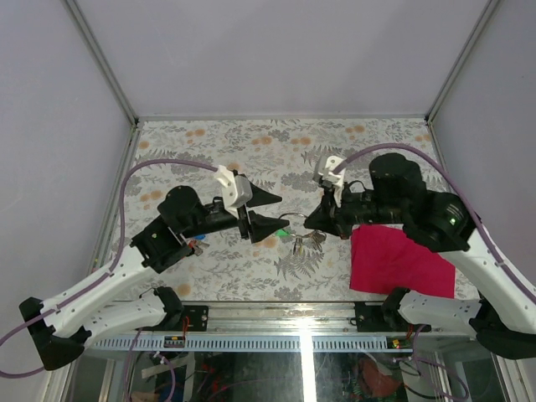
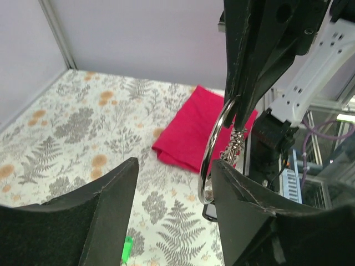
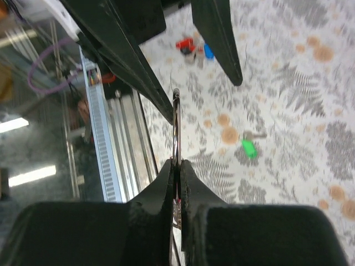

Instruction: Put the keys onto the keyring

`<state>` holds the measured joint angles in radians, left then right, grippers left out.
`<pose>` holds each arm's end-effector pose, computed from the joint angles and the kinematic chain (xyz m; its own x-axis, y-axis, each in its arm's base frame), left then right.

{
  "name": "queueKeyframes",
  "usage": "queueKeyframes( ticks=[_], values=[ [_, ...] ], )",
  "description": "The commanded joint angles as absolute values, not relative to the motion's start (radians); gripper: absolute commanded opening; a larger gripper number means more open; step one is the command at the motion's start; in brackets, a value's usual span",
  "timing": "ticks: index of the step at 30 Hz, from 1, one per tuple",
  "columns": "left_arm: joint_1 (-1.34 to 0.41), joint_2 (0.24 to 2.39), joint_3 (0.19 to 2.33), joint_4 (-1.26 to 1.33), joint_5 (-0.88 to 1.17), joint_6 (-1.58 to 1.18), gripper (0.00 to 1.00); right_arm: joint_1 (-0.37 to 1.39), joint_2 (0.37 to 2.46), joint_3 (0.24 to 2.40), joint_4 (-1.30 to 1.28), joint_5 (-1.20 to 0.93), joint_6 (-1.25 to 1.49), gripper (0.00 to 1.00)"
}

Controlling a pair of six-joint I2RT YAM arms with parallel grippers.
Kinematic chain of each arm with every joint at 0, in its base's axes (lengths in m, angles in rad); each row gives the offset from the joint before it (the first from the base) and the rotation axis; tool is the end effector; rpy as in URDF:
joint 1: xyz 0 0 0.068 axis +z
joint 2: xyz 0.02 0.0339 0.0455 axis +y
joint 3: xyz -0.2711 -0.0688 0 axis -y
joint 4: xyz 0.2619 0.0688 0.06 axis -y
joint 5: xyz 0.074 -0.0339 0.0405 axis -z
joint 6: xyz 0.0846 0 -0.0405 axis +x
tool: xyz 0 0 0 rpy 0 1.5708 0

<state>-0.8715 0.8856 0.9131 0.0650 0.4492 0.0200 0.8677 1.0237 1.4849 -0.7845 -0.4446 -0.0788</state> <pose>0.1381 -0.2212 0.4045 0.0788 -0.0657 -0.9947 0.9663 0.2503 0.0600 0.1206 0.1985 0.4675 -0.1298 -0.2631 -0.9560 -0.9656 0.2527 0.0616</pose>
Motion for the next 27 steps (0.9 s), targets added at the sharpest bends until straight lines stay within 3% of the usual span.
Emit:
queueKeyframes(
  ticks=[1,7,14,21,27],
  values=[
    [-0.882,0.913,0.96,0.001,0.47,0.109,0.57,0.87,1.07,1.555,-0.954,-0.42,-0.158,0.0],
    [-0.898,0.951,0.98,-0.018,0.468,0.132,0.53,0.871,1.116,1.586,-1.007,-0.43,-0.184,0.0],
    [-0.924,0.98,0.985,-0.017,0.493,0.144,0.42,0.871,1.113,1.566,-0.94,-0.463,-0.163,0.0],
    [-0.93,0.979,0.984,-0.013,0.499,0.136,0.01,0.871,1.066,1.515,-0.854,-0.472,-0.14,0.01],
    [-0.93,0.92,0.929,0.079,0.492,0.068,0.0,0.871,0.946,1.4,-0.702,-0.455,-0.079,0.32]
  ],
)
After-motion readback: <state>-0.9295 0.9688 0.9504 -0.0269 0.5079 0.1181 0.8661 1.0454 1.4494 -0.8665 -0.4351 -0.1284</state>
